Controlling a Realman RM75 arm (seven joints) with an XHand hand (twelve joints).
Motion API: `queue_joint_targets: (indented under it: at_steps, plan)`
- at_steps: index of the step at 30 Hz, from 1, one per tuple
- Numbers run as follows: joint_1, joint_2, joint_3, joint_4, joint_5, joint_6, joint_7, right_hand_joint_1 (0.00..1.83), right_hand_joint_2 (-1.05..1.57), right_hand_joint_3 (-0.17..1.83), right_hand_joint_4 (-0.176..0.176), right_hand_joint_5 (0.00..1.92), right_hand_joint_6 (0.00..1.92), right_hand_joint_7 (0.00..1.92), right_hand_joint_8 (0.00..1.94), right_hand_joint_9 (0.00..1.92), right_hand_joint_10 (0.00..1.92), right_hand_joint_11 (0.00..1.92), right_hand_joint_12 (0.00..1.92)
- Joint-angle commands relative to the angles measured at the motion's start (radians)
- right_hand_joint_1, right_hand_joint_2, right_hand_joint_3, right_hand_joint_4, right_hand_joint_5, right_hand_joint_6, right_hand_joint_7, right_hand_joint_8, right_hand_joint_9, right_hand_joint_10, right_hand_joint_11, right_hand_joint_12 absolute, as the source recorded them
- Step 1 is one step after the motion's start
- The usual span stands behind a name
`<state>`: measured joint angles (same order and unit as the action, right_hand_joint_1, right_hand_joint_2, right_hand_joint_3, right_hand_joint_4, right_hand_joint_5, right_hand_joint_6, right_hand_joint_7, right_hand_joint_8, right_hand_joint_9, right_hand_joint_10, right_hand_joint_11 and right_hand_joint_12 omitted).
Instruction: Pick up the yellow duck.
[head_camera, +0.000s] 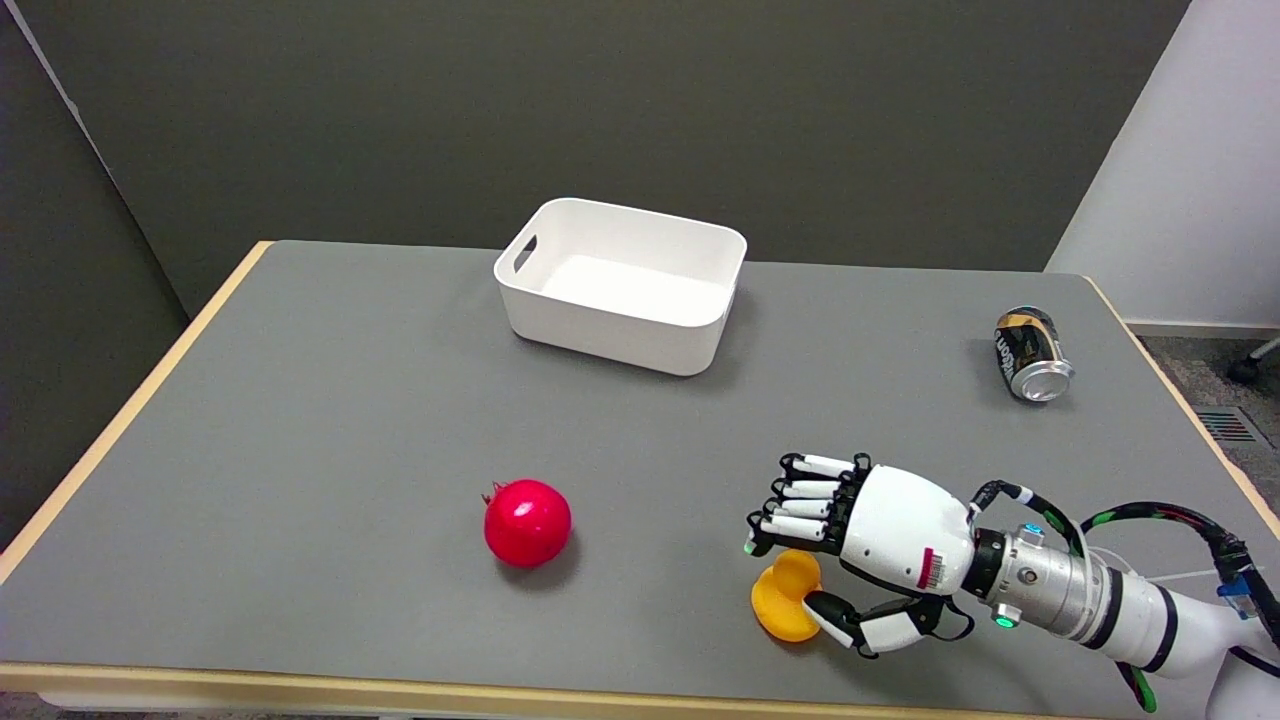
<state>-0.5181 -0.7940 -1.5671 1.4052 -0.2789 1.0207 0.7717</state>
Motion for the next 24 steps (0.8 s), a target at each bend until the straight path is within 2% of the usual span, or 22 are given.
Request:
queue_joint_targets:
  at_steps: [1, 7, 9, 10, 15, 16, 17, 18, 24]
  plan:
    - [0.024, -0.01, -0.016, -0.01, 0.002, -0.001, -0.001, 0.8, 0.81, 0.86, 0.033, 0.4, 1.07, 0.64, 0.95, 0.52, 1.04, 0.23, 1.32]
    - [0.031, -0.02, -0.017, -0.02, 0.003, 0.017, -0.001, 0.8, 0.81, 0.87, 0.037, 0.44, 1.14, 0.67, 1.02, 0.54, 1.07, 0.24, 1.34]
    - [0.033, -0.021, -0.017, -0.025, 0.013, 0.025, -0.001, 0.82, 1.16, 0.37, 0.083, 0.54, 1.56, 0.68, 1.07, 0.55, 1.1, 0.24, 1.36]
    - [0.033, -0.021, -0.017, -0.026, 0.015, 0.028, -0.001, 0.83, 1.22, 0.28, 0.09, 0.56, 1.63, 0.68, 1.08, 0.56, 1.11, 0.25, 1.37]
    - [0.034, -0.023, -0.018, -0.029, 0.015, 0.034, -0.001, 0.84, 1.21, 0.29, 0.082, 0.57, 1.62, 0.71, 1.15, 0.6, 1.16, 0.26, 1.38]
    - [0.034, -0.023, -0.018, -0.029, 0.015, 0.034, -0.001, 0.88, 1.21, 0.28, 0.056, 0.57, 1.61, 0.73, 1.2, 0.61, 1.18, 0.26, 1.38]
    - [0.034, -0.023, -0.018, -0.029, 0.015, 0.035, -0.001, 1.03, 1.2, 0.24, -0.035, 0.54, 1.58, 0.77, 1.34, 0.62, 1.19, 0.26, 1.4]
    - [0.034, -0.023, -0.018, -0.029, 0.015, 0.036, -0.001, 1.15, 1.2, 0.2, -0.108, 0.52, 1.56, 0.8, 1.45, 0.63, 1.21, 0.26, 1.41]
    - [0.037, -0.023, -0.018, -0.024, 0.015, 0.037, -0.001, 1.17, 1.17, 0.24, -0.126, 0.55, 1.52, 0.82, 1.45, 0.69, 1.24, 0.28, 1.4]
